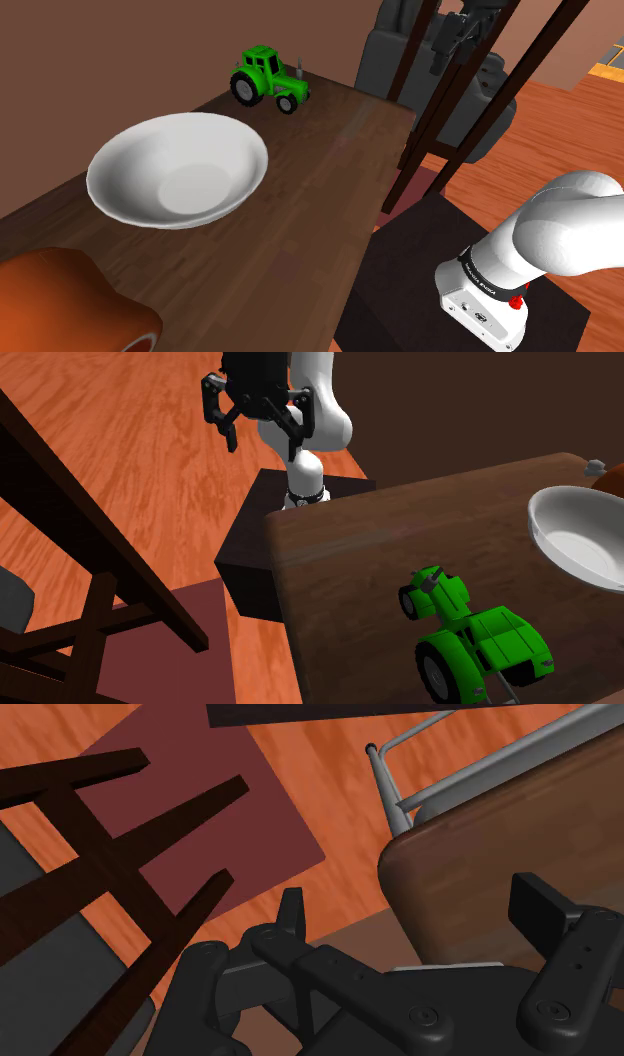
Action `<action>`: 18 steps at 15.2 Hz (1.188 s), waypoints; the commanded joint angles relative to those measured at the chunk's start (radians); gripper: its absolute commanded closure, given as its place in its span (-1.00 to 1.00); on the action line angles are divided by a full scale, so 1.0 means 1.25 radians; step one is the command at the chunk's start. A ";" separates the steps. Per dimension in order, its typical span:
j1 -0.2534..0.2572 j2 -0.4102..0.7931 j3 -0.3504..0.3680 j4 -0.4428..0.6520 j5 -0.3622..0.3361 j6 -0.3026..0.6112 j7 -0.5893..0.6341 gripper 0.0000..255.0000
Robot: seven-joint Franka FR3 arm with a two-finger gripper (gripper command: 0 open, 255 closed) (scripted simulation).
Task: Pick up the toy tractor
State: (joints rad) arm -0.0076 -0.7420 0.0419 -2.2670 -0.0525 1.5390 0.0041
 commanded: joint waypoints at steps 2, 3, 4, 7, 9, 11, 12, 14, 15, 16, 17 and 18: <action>0.004 0.023 0.013 0.017 0.011 -0.001 0.017 -1.00; 0.007 0.047 0.027 0.036 0.022 -0.001 0.034 -1.00; 0.011 0.071 0.040 0.055 0.032 -0.002 0.051 -1.00; 0.019 0.147 0.077 0.118 0.059 -0.006 0.102 -1.00; 0.024 0.200 0.101 0.165 0.074 -0.011 0.135 -1.00; 0.029 0.255 0.124 0.216 0.085 -0.016 0.169 -1.00; 0.032 0.283 0.135 0.243 0.090 -0.020 0.186 -1.00; 0.037 0.341 0.157 0.300 0.097 -0.028 0.221 -1.00; 0.040 0.370 0.168 0.330 0.099 -0.033 0.238 -1.00; 0.043 0.401 0.178 0.362 0.101 -0.039 0.256 -1.00; 0.047 0.432 0.188 0.394 0.101 -0.045 0.274 -1.00; 0.051 0.464 0.198 0.429 0.101 -0.052 0.292 -1.00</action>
State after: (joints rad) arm 0.0498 -0.2052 0.2731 -1.7806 0.0719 1.4868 0.3395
